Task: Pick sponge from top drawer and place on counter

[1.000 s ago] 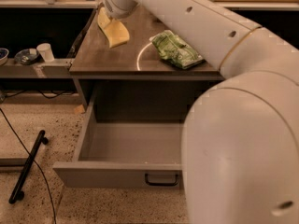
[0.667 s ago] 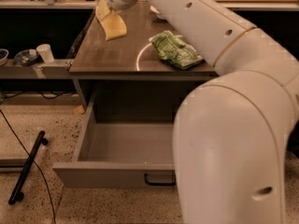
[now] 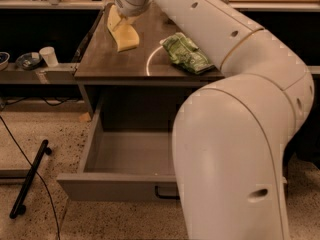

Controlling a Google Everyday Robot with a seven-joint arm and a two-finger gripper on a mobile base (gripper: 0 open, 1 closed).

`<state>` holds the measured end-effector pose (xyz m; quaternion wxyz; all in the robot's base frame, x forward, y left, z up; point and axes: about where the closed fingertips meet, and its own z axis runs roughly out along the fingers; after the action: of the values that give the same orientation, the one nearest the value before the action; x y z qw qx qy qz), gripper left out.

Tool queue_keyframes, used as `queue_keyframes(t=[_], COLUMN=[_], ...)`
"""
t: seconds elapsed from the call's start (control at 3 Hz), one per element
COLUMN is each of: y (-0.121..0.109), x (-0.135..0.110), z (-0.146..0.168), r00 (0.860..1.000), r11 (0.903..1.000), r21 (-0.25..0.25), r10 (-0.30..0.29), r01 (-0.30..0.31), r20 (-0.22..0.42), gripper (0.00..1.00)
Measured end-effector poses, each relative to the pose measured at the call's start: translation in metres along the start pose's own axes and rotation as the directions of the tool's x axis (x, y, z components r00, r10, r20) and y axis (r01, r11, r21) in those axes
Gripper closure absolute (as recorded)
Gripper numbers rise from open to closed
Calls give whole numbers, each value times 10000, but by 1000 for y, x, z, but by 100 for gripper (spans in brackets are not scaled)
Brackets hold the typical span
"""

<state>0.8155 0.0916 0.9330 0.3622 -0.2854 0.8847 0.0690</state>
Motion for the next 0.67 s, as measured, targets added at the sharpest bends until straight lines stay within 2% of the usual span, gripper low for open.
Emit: queue_keyframes(t=[0.33,0.67], y=[0,0], x=[0,0], z=[0,0], r00=[10000,10000], r11=[10000,10000], r21=[0,0], r10=[0,0], r01=[0,0], r20=[0,-1], gripper=[57,28])
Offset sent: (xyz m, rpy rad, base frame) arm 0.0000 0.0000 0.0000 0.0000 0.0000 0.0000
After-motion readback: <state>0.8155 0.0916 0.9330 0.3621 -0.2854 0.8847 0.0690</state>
